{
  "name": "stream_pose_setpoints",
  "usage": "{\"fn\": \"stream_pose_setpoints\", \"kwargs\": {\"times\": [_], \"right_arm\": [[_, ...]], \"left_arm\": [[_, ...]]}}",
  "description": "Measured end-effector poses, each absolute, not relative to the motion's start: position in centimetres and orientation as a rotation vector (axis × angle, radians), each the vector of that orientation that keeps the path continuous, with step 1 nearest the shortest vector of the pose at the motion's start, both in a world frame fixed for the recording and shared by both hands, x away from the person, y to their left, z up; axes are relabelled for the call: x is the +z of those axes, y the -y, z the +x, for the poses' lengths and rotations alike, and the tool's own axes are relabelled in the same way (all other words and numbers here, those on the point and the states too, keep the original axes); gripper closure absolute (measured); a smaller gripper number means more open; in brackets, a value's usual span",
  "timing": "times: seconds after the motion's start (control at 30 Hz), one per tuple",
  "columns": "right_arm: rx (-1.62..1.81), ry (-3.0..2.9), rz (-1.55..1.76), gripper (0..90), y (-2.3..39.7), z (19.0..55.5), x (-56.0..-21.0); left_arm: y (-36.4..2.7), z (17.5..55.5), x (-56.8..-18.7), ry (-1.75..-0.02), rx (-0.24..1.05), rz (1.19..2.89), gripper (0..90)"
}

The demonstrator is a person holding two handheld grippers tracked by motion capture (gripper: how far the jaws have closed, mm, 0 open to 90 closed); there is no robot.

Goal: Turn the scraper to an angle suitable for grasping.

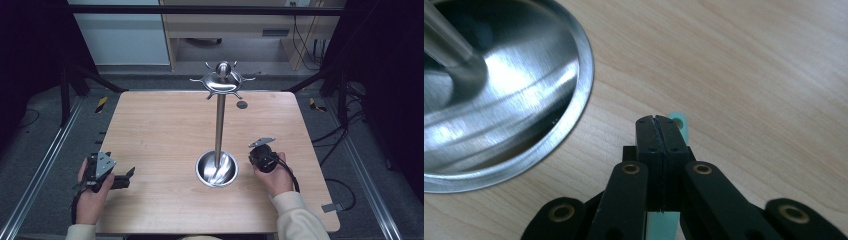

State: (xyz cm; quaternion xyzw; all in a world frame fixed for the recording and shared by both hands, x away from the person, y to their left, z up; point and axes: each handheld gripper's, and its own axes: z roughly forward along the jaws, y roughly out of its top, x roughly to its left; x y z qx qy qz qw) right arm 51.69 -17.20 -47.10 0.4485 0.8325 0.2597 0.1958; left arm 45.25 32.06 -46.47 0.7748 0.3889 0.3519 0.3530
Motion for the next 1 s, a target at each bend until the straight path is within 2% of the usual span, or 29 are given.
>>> {"fn": "stream_pose_setpoints", "kwargs": {"times": [0.53,1.0], "right_arm": [[0.675,-2.377,1.261,89.0,17.2,52.2,-48.0],[0.650,-2.283,1.417,88.0,19.5,52.6,-47.8]], "left_arm": [[-32.0,45.2,-46.4,-1.002,0.906,2.008,2.2],[-32.0,45.2,-46.5,-1.002,0.906,2.009,2.1]]}}
